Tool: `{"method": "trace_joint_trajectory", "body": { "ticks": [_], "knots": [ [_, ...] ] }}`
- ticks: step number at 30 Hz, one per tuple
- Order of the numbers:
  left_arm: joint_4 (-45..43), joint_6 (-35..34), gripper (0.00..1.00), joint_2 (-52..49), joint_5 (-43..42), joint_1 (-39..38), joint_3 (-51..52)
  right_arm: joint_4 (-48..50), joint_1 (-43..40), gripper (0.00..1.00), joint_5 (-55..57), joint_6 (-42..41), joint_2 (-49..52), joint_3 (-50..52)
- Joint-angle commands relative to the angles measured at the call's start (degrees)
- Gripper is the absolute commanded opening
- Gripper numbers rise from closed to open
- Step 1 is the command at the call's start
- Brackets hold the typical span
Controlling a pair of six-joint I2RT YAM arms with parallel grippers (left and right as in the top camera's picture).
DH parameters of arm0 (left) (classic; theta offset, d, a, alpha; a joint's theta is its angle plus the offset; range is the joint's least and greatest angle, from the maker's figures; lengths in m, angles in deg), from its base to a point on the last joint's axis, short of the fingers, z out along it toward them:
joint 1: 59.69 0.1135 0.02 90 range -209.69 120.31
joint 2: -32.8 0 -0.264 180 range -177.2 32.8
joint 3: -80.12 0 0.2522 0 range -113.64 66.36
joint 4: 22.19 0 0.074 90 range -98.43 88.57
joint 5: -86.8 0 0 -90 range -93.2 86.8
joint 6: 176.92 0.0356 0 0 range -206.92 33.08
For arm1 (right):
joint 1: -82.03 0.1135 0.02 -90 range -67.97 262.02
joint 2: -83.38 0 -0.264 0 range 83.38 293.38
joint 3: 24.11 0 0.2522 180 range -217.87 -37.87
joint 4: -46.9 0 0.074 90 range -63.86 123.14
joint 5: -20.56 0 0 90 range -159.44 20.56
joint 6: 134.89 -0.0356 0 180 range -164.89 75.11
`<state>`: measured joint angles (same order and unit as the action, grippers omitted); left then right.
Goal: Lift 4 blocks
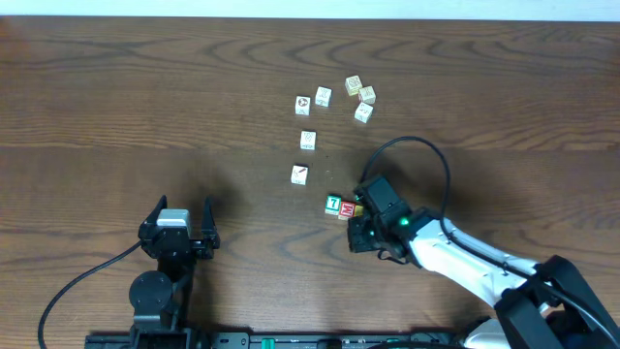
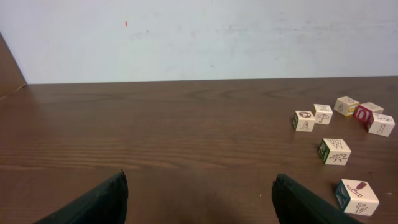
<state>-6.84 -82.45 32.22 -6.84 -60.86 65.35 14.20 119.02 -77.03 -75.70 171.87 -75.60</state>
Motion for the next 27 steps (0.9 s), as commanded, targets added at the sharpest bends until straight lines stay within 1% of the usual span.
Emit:
{"method": "trace_joint_trajectory", "body": {
  "ticks": [1,8,21,27],
  "knots": [
    [2.3,-0.3,0.74,0.2,-0.2,0.3,0.8,2.2,2.2,0.02,0.0,0.2,2.0,0.3],
    [2.3,-0.3,0.74,0.2,-0.2,0.3,0.8,4.5,2.8,0.01,0.9,0.2,5.3,0.3],
    [2.3,-0.3,0.74,0.2,-0.2,0.3,0.8,4.6,2.6,0.01,5.8,0.9,5.3,0.3],
    [2.3,-0.3,0.74,0.2,-0.2,0.3,0.8,4.6,1.6,0.01,5.8,0.9,5.3,0.3]
  ]
}}
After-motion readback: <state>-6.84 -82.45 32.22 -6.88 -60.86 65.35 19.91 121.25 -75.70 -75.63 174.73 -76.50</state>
